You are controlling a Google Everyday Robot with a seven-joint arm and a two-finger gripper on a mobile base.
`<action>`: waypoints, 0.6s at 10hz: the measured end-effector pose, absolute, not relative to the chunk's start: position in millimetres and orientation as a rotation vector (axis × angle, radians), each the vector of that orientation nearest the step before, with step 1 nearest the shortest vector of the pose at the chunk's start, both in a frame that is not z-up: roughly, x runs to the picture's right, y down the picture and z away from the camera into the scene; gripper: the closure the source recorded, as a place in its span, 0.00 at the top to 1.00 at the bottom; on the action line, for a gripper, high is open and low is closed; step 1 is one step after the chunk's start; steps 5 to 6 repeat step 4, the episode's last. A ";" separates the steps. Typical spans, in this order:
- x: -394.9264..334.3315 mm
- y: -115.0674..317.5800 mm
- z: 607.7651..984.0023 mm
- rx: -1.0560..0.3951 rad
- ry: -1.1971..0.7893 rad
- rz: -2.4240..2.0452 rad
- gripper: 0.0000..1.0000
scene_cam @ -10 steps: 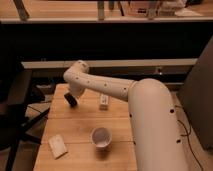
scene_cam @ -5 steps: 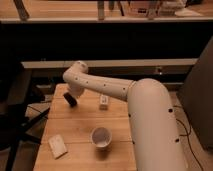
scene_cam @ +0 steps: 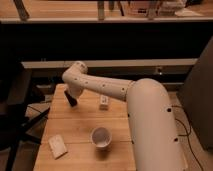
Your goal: Knock the eraser over
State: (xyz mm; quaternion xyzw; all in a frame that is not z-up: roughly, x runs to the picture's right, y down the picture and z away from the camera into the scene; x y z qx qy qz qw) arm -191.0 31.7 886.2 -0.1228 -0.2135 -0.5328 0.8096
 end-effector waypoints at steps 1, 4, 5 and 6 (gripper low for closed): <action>-192.2 31.4 887.0 -0.259 -0.457 -1.141 0.00; -194.9 30.7 887.7 -0.253 -0.457 -1.146 0.00; -194.9 30.7 887.7 -0.253 -0.457 -1.146 0.00; -194.9 30.7 887.7 -0.253 -0.457 -1.146 0.00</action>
